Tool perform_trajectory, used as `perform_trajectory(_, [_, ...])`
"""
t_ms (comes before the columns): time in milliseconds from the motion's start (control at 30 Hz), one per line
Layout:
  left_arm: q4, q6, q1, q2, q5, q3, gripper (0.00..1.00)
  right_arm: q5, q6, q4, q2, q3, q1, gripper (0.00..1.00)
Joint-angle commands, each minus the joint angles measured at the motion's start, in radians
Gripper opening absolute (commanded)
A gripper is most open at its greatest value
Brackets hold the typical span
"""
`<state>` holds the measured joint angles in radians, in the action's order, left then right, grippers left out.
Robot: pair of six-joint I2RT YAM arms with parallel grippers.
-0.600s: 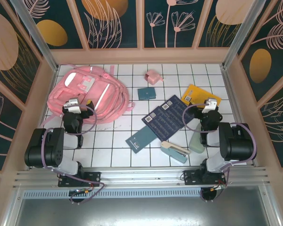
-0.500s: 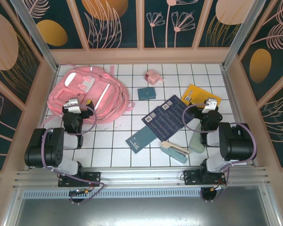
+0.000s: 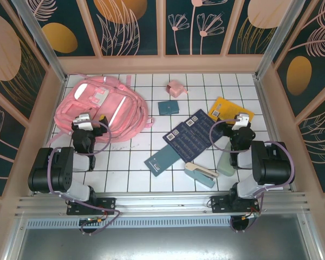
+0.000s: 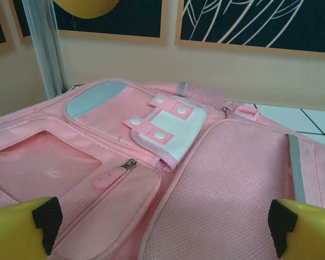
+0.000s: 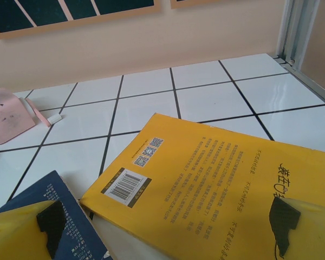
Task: Pack the student bag
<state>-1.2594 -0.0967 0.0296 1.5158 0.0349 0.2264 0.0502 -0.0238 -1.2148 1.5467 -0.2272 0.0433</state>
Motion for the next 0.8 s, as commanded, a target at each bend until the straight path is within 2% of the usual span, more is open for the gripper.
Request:
perform_trajectory(0, [-0.011, 0.015, -0.007, 0.004, 0.008, 0.010, 0.99, 0.008, 0.012, -0.019, -0.007, -0.014, 0.004, 0.99])
perform_trajectory(200, [-0.005, 0.016, -0.007, -0.010, 0.005, 0.010, 0.99, 0.010, 0.009, -0.022, -0.007, -0.011, 0.004, 0.99])
perform_trajectory(300, [0.212, 0.024, -0.007, -0.111, -0.012, 0.083, 0.99, 0.029, 0.048, 0.101, -0.107, -0.039, -0.019, 0.99])
perform_trajectory(367, [0.351, 0.039, -0.009, -0.209, -0.079, 0.144, 0.99, -0.076, 0.101, 0.265, -0.226, -0.093, -0.098, 0.99])
perform_trajectory(433, [0.378, 0.018, -0.039, -0.313, -0.102, 0.158, 0.99, -0.155, 0.127, 0.339, -0.336, -0.131, -0.192, 0.99])
perform_trajectory(500, [0.415, 0.027, -0.108, -0.414, -0.095, 0.171, 0.99, -0.203, 0.122, 0.421, -0.421, -0.181, -0.296, 0.99])
perform_trajectory(600, [0.603, 0.041, -0.220, -0.549, -0.176, 0.254, 0.99, -0.264, 0.144, 0.581, -0.503, -0.297, -0.487, 0.99])
perform_trajectory(667, [0.816, -0.013, -0.308, -0.600, -0.060, 0.361, 0.99, -0.329, 0.158, 0.655, -0.545, -0.379, -0.618, 0.99])
perform_trajectory(733, [1.044, -0.136, -0.330, -0.617, 0.054, 0.473, 0.99, -0.451, 0.117, 0.708, -0.567, -0.454, -0.717, 0.99])
perform_trajectory(767, [1.175, -0.204, -0.332, -0.614, 0.108, 0.537, 0.99, -0.517, 0.047, 0.775, -0.568, -0.512, -0.744, 0.99])
